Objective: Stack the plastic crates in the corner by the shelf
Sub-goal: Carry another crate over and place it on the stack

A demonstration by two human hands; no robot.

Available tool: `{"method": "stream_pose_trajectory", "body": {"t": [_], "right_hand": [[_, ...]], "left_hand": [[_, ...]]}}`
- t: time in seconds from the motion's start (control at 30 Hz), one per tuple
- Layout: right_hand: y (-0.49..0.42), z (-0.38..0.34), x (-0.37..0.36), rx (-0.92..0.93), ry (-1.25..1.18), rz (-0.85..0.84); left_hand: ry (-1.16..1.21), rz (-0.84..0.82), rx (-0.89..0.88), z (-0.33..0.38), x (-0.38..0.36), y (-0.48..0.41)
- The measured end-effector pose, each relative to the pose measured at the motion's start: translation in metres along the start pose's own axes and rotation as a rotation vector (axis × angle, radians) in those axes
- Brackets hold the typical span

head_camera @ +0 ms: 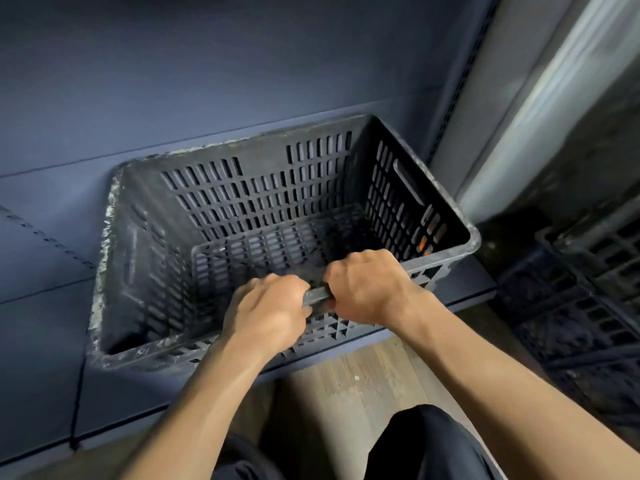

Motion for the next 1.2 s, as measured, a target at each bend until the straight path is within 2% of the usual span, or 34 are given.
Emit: {"method": "stream_pose_trajectory", "body": {"t": [0.13, 0.3, 0.4, 0.5, 0.6, 0.93, 1.1, 1.2], "right_hand": [[0.003, 0.001, 0.003, 0.017, 0.028, -0.132], [0.017, -0.001, 0.01, -0.003, 0.014, -0.182], [0.055, -0.014, 0.012, 0.014, -0.056, -0.23], [0.109, -0.024, 0.012, -0.04, -0.107, -0.217], [0.164, -0.015, 0.028, -0.078, -0.155, -0.277], [0.336, 0.028, 0.112, -0.134, -0.272, -0.365], [0.399, 0.04, 0.15, -0.247, -0.339, -0.402], [0.428, 0.045, 0.166, -0.307, -0.359, -0.417]], "left_hand": [[-0.153, -0.027, -0.014, 0.003, -0.001, 0.001], [-0.14, -0.085, 0.002, -0.003, -0.004, 0.013], [-0.147, -0.142, 0.005, -0.004, -0.009, 0.047], [-0.287, -0.161, -0.104, 0.022, -0.008, 0.087], [-0.334, -0.224, -0.129, 0.052, -0.01, 0.129], [-0.31, -0.374, -0.255, 0.163, 0.001, 0.266], [-0.289, -0.474, -0.333, 0.207, 0.022, 0.31], [-0.31, -0.48, -0.393, 0.23, 0.035, 0.331]]}}
Point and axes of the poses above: each hand's wrist, its own y-axis away from the middle knuckle, its own x-axis out of the back of the hand, z = x × y, the point moved 6 cm from there along -y, towards the middle knuckle, and after that the axes turned 15 degrees about y, right-handed, at the moved point
